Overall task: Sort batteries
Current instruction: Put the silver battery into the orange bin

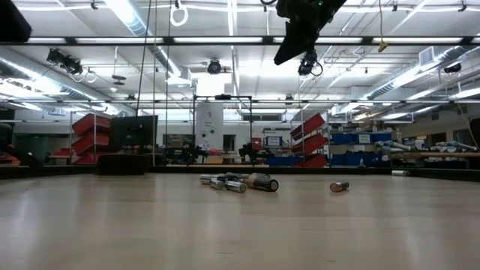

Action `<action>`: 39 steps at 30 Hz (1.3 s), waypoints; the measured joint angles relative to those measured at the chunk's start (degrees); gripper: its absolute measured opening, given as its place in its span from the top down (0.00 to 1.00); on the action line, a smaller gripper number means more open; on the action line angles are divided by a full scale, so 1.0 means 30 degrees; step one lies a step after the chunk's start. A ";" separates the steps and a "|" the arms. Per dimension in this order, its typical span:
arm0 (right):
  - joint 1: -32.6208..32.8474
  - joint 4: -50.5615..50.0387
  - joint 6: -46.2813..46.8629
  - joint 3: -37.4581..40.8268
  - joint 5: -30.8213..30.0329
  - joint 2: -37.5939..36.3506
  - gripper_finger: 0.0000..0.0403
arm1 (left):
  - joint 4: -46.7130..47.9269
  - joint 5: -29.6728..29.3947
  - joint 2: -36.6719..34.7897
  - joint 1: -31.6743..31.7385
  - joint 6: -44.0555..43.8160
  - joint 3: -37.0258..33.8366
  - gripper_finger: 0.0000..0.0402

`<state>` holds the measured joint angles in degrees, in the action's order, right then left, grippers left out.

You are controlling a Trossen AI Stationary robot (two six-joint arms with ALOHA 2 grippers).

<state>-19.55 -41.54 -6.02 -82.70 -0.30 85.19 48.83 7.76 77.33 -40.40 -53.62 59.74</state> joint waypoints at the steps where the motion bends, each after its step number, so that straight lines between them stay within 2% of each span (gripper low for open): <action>1: 0.0000 0.0075 0.0005 0.0000 0.0000 -0.0005 0.89 | 0.0144 -0.0430 0.0190 0.0013 -0.0373 0.0001 0.93; 10: 0.0007 0.0271 0.0357 0.0000 0.0109 0.0000 0.89 | 0.0095 -0.0700 0.1011 -0.0023 -0.1727 0.0001 0.80; 15: 0.0007 0.0264 0.0477 0.0000 0.0117 0.0000 0.89 | 0.0136 -0.0640 0.1011 -0.0073 -0.1650 0.0001 0.78; 18: 0.0007 0.0201 0.0808 0.0000 0.0085 -0.0003 0.89 | 0.0330 -0.1034 0.1011 -0.0054 -0.0398 0.0001 0.78; 21: 0.0007 -0.0515 0.1514 -0.0007 -0.1005 -0.0111 0.89 | 0.1033 -0.4470 0.0786 -0.0068 0.1262 0.0001 0.78; 27: -0.0070 -0.4750 0.3723 -0.0007 -0.4780 -0.0277 0.89 | 0.1737 -1.4789 0.0192 0.0125 0.6095 0.0008 0.78; 29: -0.0186 -0.6487 0.5149 -0.0007 -0.6246 -0.0277 0.89 | 0.1686 -1.7272 -0.0091 0.0529 0.7754 0.0008 0.78; 32: -0.0498 -0.7955 0.6668 0.0361 -0.7898 -0.0339 0.89 | 0.1588 -1.9125 -0.0429 0.1535 1.0107 0.0015 0.78; 35: -0.1236 -0.8485 0.7321 0.1071 -0.8797 -0.0448 0.89 | 0.1547 -1.9462 -0.0733 0.2733 1.2312 0.0015 0.78; 39: -0.3154 -0.8048 0.7385 0.2337 -0.8813 -0.0474 0.89 | 0.1279 -1.9641 -0.1093 0.4385 1.4952 0.0015 0.78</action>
<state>-29.01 -65.69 16.13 -75.69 -26.73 83.77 52.67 -51.16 74.05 -27.24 -8.77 59.79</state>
